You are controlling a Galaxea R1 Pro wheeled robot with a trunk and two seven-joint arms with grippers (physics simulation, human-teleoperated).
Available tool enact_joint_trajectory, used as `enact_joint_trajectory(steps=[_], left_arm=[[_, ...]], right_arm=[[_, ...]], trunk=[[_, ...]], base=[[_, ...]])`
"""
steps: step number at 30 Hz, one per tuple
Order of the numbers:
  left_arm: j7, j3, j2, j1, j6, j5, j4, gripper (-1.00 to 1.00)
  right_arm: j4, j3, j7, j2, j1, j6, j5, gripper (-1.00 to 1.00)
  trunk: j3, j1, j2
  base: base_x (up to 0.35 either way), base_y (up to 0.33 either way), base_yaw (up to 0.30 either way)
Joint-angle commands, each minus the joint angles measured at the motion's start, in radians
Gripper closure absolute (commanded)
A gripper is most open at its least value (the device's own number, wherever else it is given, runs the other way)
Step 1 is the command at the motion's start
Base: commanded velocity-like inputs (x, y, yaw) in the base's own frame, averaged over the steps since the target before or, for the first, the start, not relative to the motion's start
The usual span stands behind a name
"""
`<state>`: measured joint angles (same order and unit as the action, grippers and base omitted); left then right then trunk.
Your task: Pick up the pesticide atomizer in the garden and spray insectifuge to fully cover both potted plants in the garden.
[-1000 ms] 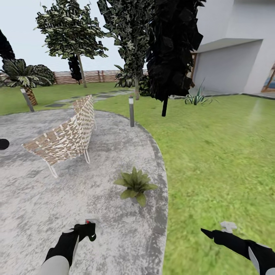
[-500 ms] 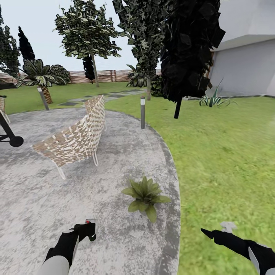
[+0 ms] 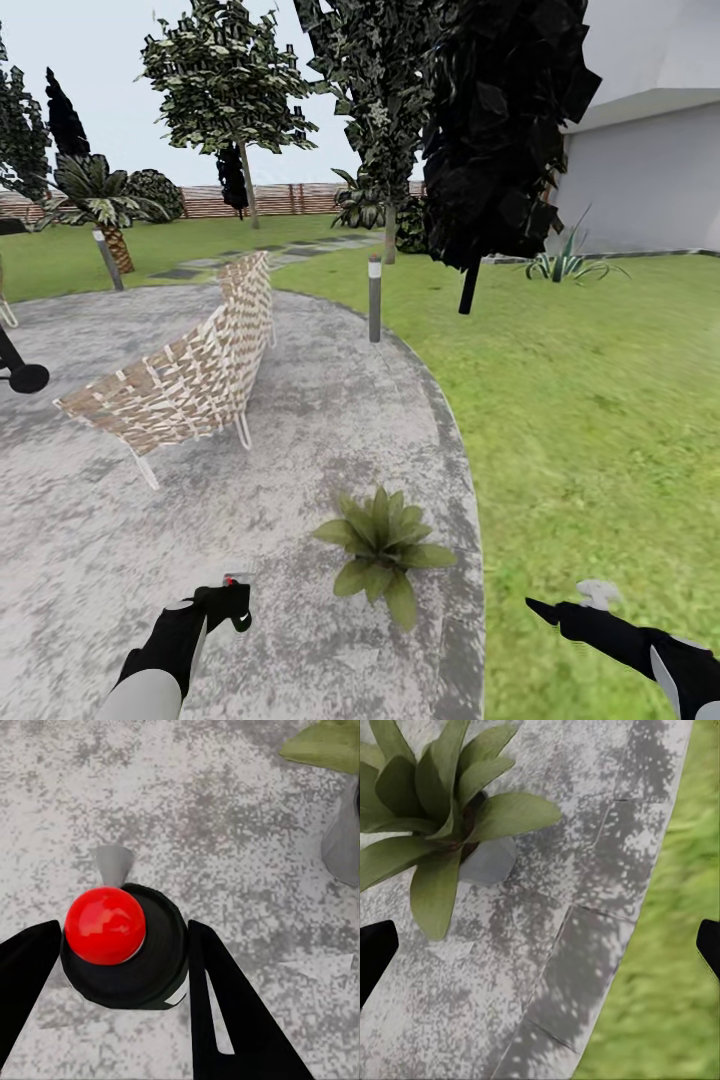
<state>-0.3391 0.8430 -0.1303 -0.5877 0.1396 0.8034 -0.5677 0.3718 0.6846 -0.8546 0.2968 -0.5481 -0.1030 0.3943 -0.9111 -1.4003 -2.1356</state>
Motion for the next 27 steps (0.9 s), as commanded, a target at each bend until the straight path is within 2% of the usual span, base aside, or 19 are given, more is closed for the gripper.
enact_joint_trajectory(steps=[1, 7, 13, 27], left_arm=[[-0.009, 0.008, -0.002, -0.001, 0.004, 0.005, -0.003, 1.0], [-0.009, 0.007, -0.002, -0.001, 0.051, 0.006, -0.004, 1.0], [-0.009, 0.007, -0.002, -0.001, 0.064, 0.007, -0.004, 1.0], [-0.009, 0.007, -0.002, -0.001, 0.064, 0.007, -0.003, 1.0]], right_arm=[[0.001, 0.009, -0.007, -0.001, -0.001, -0.01, 0.003, -1.0], [0.001, 0.008, -0.007, -0.001, -0.001, -0.01, 0.003, -1.0], [0.001, 0.008, -0.006, -0.001, -0.001, -0.01, 0.003, -1.0], [0.001, 0.008, -0.006, -0.001, -0.001, -0.01, 0.003, -1.0]], trunk=[[-0.001, 0.0, 0.0], [-0.001, 0.0, 0.0], [-0.001, 0.0, 0.0], [0.043, 0.053, 0.098]], base=[[0.241, 0.0, 0.0], [0.107, 0.0, 0.0], [0.003, 0.0, 0.0], [0.0, 0.0, 0.0]])
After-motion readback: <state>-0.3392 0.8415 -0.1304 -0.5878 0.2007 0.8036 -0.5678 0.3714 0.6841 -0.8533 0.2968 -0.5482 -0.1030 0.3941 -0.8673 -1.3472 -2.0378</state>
